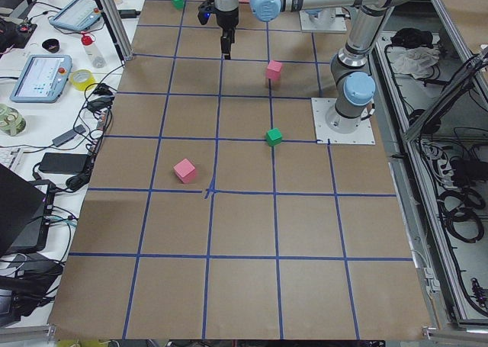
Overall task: Align button upright
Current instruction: 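Close the right gripper on the blue push-button switch inside the bin, then lift the switch out of the pink bin with the right gripper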
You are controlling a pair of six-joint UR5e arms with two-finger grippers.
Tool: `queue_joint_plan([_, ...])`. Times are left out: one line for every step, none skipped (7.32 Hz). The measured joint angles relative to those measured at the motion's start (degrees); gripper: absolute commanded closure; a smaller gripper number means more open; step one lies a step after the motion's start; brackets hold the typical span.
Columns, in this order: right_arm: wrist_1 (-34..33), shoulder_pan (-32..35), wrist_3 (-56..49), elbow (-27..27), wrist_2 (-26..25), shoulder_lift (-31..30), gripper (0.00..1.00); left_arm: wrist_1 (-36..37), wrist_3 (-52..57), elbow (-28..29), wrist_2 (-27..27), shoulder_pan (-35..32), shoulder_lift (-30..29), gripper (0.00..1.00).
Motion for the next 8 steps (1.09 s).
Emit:
queue_joint_plan([0.0, 0.0, 2.7, 0.1, -0.4, 0.0, 0.00, 0.0, 0.0, 0.0, 0.0, 0.0, 0.0, 0.00])
queue_joint_plan([-0.1, 0.0, 4.3, 0.4, -0.7, 0.0, 0.00, 0.0, 0.0, 0.0, 0.1, 0.0, 0.0, 0.00])
queue_joint_plan([-0.2, 0.0, 4.9, 0.7, -0.9, 0.0, 0.01, -0.1, -0.1, 0.0, 0.1, 0.0, 0.0, 0.00])
queue_joint_plan([-0.4, 0.0, 5.2, 1.2, -1.4, -0.1, 0.02, -0.1, -0.1, 0.0, 0.0, 0.0, 0.0, 0.00])
queue_joint_plan([-0.6, 0.0, 5.3, 1.5, -2.3, -0.1, 0.11, -0.1, -0.1, 0.0, 0.1, 0.0, 0.0, 0.00])
queue_joint_plan([-0.6, 0.0, 5.4, 1.6, -2.7, -0.1, 0.30, -0.1, -0.1, 0.0, 0.2, 0.1, 0.0, 0.00])
queue_joint_plan([-0.6, 0.0, 5.4, 1.7, -3.0, -0.1, 0.43, -0.1, -0.1, 0.0, 0.2, 0.1, 0.0, 0.00])
queue_joint_plan([-0.5, 0.0, 5.3, 1.7, -3.1, -0.1, 0.61, -0.1, -0.1, 0.0, 0.2, 0.1, -0.1, 0.00])
